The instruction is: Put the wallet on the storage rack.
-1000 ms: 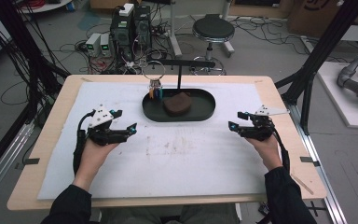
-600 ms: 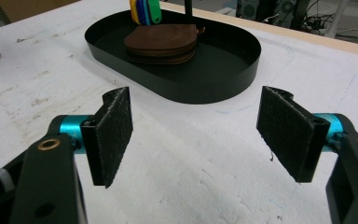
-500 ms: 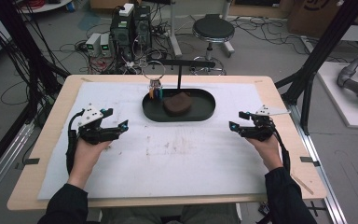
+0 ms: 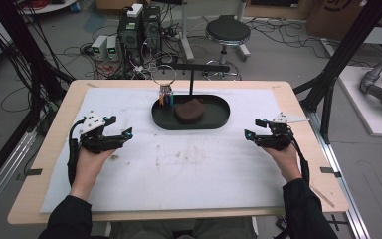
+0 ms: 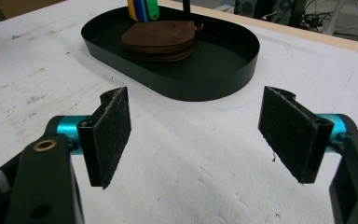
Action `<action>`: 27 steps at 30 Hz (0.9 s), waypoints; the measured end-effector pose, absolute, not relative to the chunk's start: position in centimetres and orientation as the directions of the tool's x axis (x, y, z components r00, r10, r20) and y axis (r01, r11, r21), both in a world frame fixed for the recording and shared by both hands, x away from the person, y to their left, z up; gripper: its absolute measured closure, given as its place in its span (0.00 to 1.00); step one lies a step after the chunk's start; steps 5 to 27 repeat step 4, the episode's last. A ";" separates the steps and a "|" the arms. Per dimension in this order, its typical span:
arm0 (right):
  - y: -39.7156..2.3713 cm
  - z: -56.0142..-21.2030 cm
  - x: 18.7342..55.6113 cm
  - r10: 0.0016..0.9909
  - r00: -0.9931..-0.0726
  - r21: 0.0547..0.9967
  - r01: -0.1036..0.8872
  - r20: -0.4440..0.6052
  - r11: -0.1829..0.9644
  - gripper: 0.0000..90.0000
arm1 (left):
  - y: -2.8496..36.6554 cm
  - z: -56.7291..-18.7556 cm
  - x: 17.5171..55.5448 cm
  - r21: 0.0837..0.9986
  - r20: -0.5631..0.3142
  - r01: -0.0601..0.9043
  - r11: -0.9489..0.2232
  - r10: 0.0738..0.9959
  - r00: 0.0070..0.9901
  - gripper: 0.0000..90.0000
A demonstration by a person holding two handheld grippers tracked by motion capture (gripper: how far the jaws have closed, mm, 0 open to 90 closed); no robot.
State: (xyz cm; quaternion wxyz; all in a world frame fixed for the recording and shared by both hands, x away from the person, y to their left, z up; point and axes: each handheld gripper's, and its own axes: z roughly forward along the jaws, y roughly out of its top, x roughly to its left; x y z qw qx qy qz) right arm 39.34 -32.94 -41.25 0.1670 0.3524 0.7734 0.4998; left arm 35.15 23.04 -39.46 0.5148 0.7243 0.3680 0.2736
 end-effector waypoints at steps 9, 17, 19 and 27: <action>-33.0 -41.3 39.3 0.714 -0.694 0.891 0.378 0.093 0.251 0.28 | 23.2 -39.6 35.4 0.947 0.013 0.255 -0.195 0.817 0.577 0.26; -33.0 -41.3 39.3 0.714 -0.694 0.891 0.378 0.093 0.251 0.28 | 23.2 -39.6 35.4 0.947 0.013 0.255 -0.195 0.817 0.577 0.26; -33.0 -41.3 39.3 0.714 -0.694 0.891 0.378 0.093 0.251 0.28 | 23.2 -39.6 35.4 0.947 0.013 0.255 -0.195 0.817 0.577 0.26; -33.0 -41.3 39.3 0.714 -0.694 0.891 0.378 0.093 0.251 0.28 | 23.2 -39.6 35.4 0.947 0.013 0.255 -0.195 0.817 0.577 0.26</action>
